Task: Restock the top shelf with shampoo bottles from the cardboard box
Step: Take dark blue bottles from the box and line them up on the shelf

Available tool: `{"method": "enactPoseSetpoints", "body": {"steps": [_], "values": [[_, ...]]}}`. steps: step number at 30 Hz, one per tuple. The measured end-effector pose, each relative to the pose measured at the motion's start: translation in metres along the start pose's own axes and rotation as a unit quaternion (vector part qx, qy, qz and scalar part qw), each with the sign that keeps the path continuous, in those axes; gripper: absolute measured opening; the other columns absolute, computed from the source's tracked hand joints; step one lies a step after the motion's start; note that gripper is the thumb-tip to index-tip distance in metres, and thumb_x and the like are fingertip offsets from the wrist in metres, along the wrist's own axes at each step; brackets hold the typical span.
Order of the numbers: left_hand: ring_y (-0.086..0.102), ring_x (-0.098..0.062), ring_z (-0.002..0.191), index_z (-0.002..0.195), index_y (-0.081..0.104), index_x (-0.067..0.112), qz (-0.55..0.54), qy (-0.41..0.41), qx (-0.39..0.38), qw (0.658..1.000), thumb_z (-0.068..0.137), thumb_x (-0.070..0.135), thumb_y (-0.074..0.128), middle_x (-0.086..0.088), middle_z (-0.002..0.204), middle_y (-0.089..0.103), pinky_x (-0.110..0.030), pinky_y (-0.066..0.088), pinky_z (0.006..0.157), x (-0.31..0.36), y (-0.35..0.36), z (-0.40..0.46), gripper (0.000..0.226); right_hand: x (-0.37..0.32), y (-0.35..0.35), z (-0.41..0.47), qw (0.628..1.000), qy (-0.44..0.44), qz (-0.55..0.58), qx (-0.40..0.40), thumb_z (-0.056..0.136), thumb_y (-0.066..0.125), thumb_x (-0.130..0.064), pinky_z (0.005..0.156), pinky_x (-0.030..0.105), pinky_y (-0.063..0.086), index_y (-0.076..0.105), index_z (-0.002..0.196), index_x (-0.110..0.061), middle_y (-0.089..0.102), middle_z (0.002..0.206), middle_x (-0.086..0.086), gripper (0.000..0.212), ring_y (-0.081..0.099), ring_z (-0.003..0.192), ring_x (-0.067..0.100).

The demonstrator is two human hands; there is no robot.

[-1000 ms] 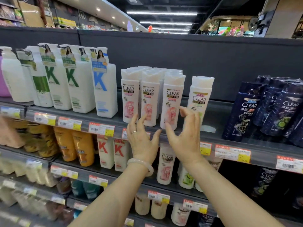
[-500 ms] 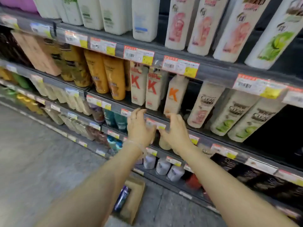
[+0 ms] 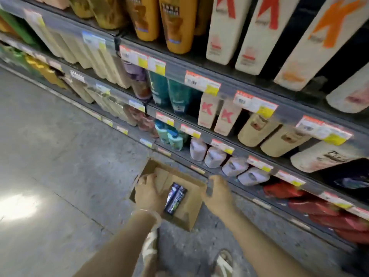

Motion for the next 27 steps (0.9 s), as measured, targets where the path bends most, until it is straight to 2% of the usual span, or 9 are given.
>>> {"method": "enactPoseSetpoints", "body": {"steps": [2,5,10,12,16,19,22,24,27], "values": [[0.044,-0.035,0.120,0.128,0.048,0.007,0.053,-0.024,-0.038,0.998,0.076,0.018,0.069,-0.016,0.134,0.043,-0.038,0.038,0.100,-0.036,0.021,0.024,0.058,0.012,0.041,0.018,0.998,0.050,0.010,-0.025,0.086,0.061,-0.023,0.098,0.032,0.040,0.042,0.127,-0.007,0.049,0.126,0.011,0.047,0.047,0.121,0.027],[0.046,-0.030,0.119,0.130,0.045,0.013,0.098,-0.028,-0.084,0.991,0.078,0.020,0.063,-0.010,0.136,0.043,-0.033,0.040,0.098,-0.084,0.052,0.066,0.055,0.030,0.109,0.049,0.991,0.123,0.033,-0.050,0.085,0.062,-0.030,0.096,0.028,0.040,0.044,0.128,-0.009,0.050,0.127,0.009,0.051,0.048,0.119,0.023],[0.041,-0.026,0.124,0.137,0.035,0.019,0.161,-0.026,-0.143,0.976,0.082,0.028,0.061,-0.006,0.138,0.039,-0.035,0.040,0.103,-0.150,0.120,0.145,0.061,0.057,0.222,0.117,0.974,0.202,0.079,-0.069,0.086,0.060,-0.029,0.088,0.031,0.045,0.042,0.124,-0.006,0.052,0.123,0.015,0.048,0.055,0.109,0.030],[0.037,-0.026,0.127,0.137,0.035,0.020,0.165,-0.022,-0.164,0.972,0.082,0.029,0.063,-0.005,0.139,0.037,-0.036,0.037,0.105,-0.172,0.158,0.175,0.062,0.074,0.264,0.151,0.966,0.225,0.110,-0.065,0.084,0.063,-0.028,0.090,0.036,0.046,0.043,0.123,-0.006,0.053,0.122,0.015,0.050,0.054,0.110,0.032],[0.038,-0.028,0.125,0.134,0.038,0.019,0.160,-0.010,-0.214,0.964,0.081,0.028,0.065,-0.007,0.136,0.038,-0.037,0.037,0.104,-0.216,0.247,0.228,0.060,0.118,0.340,0.223,0.959,0.251,0.119,-0.051,0.081,0.067,-0.031,0.098,0.038,0.043,0.039,0.130,-0.004,0.052,0.126,0.015,0.063,0.049,0.118,0.032],[0.039,-0.031,0.123,0.133,0.038,0.017,0.171,-0.023,-0.242,0.955,0.078,0.026,0.067,-0.010,0.133,0.040,-0.040,0.037,0.103,-0.252,0.310,0.257,0.062,0.150,0.393,0.266,0.958,0.263,0.106,-0.048,0.085,0.063,-0.031,0.103,0.036,0.040,0.040,0.133,-0.006,0.048,0.133,0.017,0.059,0.046,0.123,0.032],[0.040,-0.030,0.124,0.132,0.040,0.016,0.170,-0.048,-0.266,0.948,0.077,0.024,0.071,-0.009,0.132,0.043,-0.042,0.038,0.104,-0.276,0.355,0.277,0.064,0.176,0.435,0.293,0.945,0.300,0.120,-0.051,0.085,0.064,-0.033,0.092,0.028,0.040,0.048,0.127,-0.008,0.052,0.129,0.012,0.051,0.051,0.118,0.028],[0.042,-0.030,0.124,0.132,0.039,0.014,0.163,-0.058,-0.277,0.945,0.077,0.025,0.070,-0.010,0.133,0.043,-0.044,0.038,0.105,-0.286,0.377,0.285,0.064,0.186,0.457,0.303,0.932,0.333,0.137,-0.050,0.081,0.067,-0.036,0.089,0.030,0.043,0.049,0.126,-0.010,0.056,0.126,0.010,0.056,0.054,0.114,0.029],[0.040,-0.031,0.124,0.133,0.037,0.011,0.181,-0.059,-0.274,0.943,0.077,0.029,0.068,-0.012,0.134,0.040,-0.041,0.037,0.106,-0.295,0.394,0.292,0.066,0.198,0.479,0.308,0.923,0.360,0.138,-0.005,0.074,0.072,-0.042,0.084,0.032,0.047,0.049,0.122,-0.008,0.058,0.117,0.010,0.063,0.057,0.108,0.030]]}}
Point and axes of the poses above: each hand's wrist, its own z-axis towards the middle knuckle, its own y-axis out of the palm, x = y × z, the point moved 3 cm from there along z, towards the middle knuckle
